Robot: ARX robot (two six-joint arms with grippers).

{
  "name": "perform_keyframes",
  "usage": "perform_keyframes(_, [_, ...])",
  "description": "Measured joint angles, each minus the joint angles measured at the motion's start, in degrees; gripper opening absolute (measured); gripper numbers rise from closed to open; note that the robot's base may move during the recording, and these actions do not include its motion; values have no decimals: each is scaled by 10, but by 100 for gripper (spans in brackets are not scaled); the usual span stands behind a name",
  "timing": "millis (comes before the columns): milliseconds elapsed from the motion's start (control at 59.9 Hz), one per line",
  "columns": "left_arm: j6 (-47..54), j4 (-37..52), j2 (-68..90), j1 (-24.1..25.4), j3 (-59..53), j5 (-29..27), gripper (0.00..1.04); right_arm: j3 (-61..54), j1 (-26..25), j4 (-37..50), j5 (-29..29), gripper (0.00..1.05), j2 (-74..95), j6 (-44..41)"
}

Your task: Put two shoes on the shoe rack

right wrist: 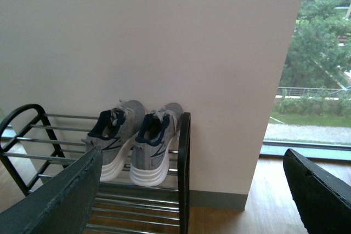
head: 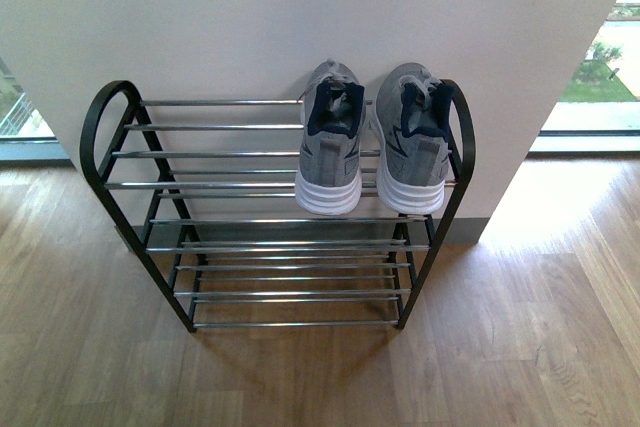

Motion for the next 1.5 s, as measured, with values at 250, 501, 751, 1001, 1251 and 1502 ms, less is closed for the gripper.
perform_keyframes(250, [0,0,-1,0,0,0,1,0,0,0,0,95,0,0])
perform_keyframes(501, [0,0,-1,0,0,0,1,0,0,0,0,95,0,0])
perform_keyframes(751, [0,0,-1,0,0,0,23,0,0,0,0,95,0,0])
perform_keyframes(1001, [0,0,-1,0,0,0,68,0,0,0,0,95,0,0])
perform_keyframes(1251, [1,0,-1,0,0,-1,95,0,0,0,0,95,0,0])
perform_keyframes(1502, [2,0,-1,0,0,1,95,0,0,0,2,95,0,0])
